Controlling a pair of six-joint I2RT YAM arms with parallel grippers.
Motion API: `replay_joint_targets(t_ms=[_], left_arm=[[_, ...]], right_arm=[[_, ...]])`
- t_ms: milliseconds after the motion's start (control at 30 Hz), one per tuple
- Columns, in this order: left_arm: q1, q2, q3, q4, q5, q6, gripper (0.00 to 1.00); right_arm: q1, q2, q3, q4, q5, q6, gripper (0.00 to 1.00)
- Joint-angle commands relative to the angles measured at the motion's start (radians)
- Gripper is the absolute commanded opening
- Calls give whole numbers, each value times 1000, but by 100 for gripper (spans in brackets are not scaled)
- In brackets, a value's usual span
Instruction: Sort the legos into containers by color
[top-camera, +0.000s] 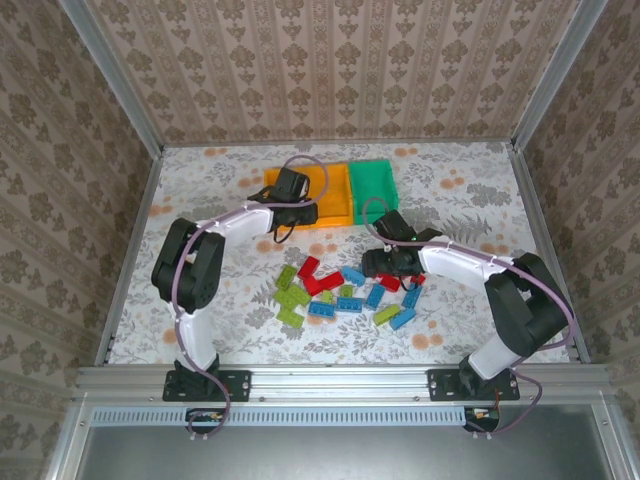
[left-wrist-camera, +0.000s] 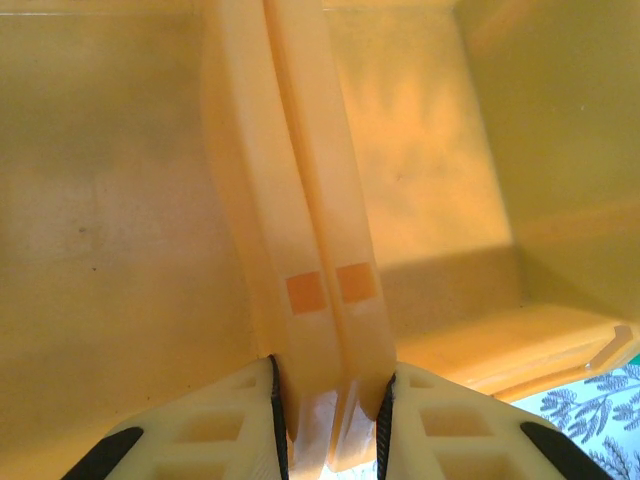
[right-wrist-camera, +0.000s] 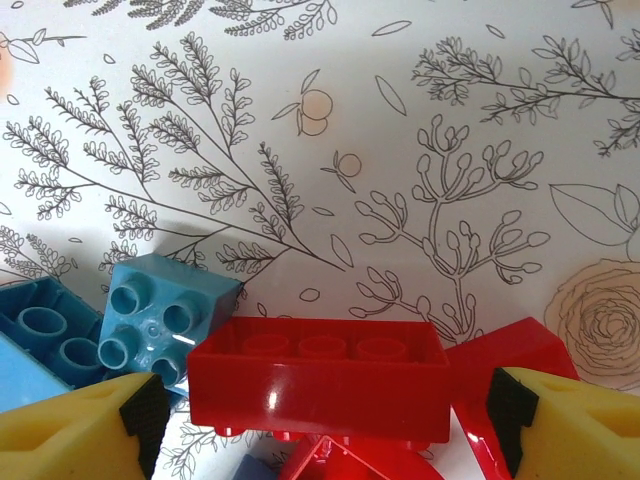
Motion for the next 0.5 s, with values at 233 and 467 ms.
replay_joint_targets(t_ms=[233,467], left_arm=[[-15,-28,-72,-97,25,-43,27],[-17,-38,-76,-104,22,-50,29]], right_arm=[[23,39,40,-80,39,-40,84],[25,26,28,-135,81,-37,82]])
